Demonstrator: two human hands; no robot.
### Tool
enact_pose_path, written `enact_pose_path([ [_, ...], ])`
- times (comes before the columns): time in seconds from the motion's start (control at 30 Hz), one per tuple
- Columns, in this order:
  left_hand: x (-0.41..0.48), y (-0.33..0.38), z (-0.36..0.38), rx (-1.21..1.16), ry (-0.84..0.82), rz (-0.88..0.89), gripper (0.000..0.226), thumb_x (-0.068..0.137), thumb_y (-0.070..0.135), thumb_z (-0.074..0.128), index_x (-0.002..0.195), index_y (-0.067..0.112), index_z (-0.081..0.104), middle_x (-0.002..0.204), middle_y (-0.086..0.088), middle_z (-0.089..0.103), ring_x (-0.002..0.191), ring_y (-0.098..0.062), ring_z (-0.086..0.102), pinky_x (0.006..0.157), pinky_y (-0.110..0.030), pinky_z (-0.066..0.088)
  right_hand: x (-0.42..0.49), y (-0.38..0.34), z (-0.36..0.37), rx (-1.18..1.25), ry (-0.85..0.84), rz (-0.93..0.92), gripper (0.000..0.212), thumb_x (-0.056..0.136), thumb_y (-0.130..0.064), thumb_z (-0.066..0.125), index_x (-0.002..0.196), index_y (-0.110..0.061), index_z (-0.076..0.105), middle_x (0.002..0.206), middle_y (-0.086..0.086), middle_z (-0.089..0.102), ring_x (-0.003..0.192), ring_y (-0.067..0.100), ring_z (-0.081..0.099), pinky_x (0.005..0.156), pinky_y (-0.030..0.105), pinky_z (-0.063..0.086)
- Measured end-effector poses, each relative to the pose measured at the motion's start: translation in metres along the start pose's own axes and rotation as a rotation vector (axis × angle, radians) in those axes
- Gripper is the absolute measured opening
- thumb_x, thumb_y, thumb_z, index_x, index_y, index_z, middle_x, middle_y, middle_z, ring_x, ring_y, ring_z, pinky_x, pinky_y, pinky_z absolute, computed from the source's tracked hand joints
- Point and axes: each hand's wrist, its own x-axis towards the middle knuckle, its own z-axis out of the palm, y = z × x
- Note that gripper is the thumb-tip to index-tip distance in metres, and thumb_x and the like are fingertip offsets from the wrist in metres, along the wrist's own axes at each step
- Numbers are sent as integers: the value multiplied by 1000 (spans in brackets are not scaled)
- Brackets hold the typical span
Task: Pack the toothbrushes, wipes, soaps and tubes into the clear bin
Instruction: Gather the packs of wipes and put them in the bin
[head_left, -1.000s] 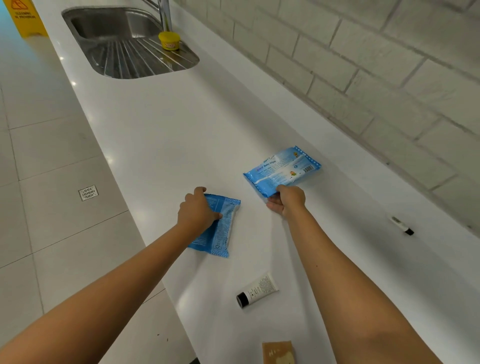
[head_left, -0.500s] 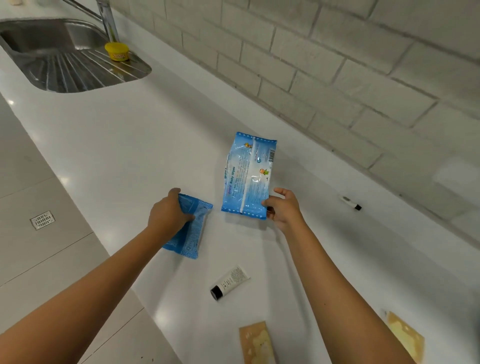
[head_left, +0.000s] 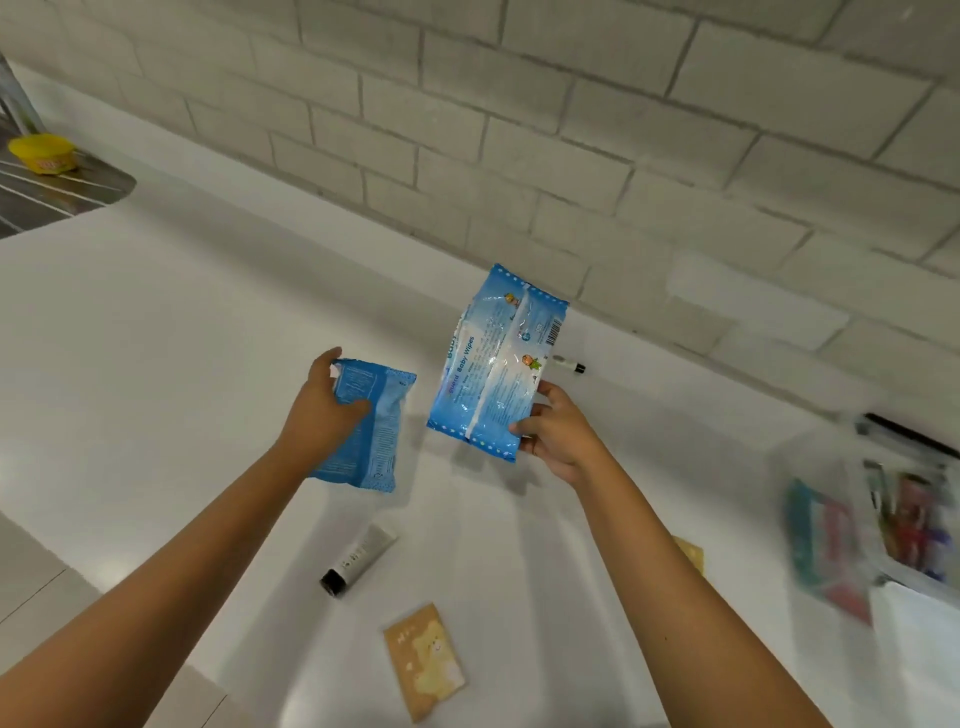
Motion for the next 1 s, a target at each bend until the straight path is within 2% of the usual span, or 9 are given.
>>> enact_pose_path([
  [0.1,-8,23,23,-51,-16,29,63,87,7,56,141,21,26,80,12,48,69,-8,51,58,-26,42,-18,-3,-30,11,32,-18,70,79,23,50,136,-15,32,119,12,55,103,28,58,71,35,54],
  [0.2,-16,44,46,-88,-34,42,61,87,8,56,140,22,28,80,10,47,71,-13,50,57,-26,41,-33,-5,-62,25,69,-46,67,79,22,49,134,-14,34,115,10,58,95,23,61,66,32,54],
  [0.3,-25,64,73,-123,-81,57,59,87,9,57,138,21,30,97,-1,50,77,-18,52,54,-24,40,-53,-9,-95,16,113,-72,61,81,19,50,130,-15,38,109,8,60,84,16,62,58,26,54],
  [0.37,-31,77,93,-130,-122,73,59,87,9,58,138,22,31,105,-3,47,84,-21,52,54,-23,40,-66,-9,-118,13,149,-91,58,82,18,51,127,-16,40,112,10,60,86,18,62,62,27,55],
  [0.5,-43,99,131,-128,-202,124,59,86,9,59,137,22,33,107,-3,48,89,-22,53,56,-23,42,-88,-7,-161,43,234,-116,56,81,18,52,122,-18,43,114,14,59,95,26,61,76,37,53],
  [0.73,-64,128,195,-141,-314,167,58,85,11,61,136,23,34,111,-7,51,86,-20,54,56,-23,41,-127,-3,-228,52,374,-145,57,81,19,51,124,-18,43,96,7,63,83,18,63,66,31,56],
  [0.8,-70,131,203,-161,-303,164,58,85,12,60,136,24,34,111,-6,50,90,-23,54,55,-23,41,-133,-3,-237,53,398,-149,58,81,19,51,126,-17,43,99,9,63,84,19,64,63,30,57],
  [0.93,-86,144,233,-175,-318,182,56,85,13,61,134,24,36,113,-2,48,92,-23,53,58,-26,43,-150,-6,-269,87,473,-176,57,81,18,52,126,-16,43,112,13,63,99,28,64,74,39,57],
  [1.0,-93,151,248,-184,-334,188,55,85,14,61,133,24,36,114,-2,48,93,-24,54,63,-29,46,-158,-7,-286,91,510,-190,53,81,17,53,121,-18,44,114,12,62,101,28,63,74,39,57],
])
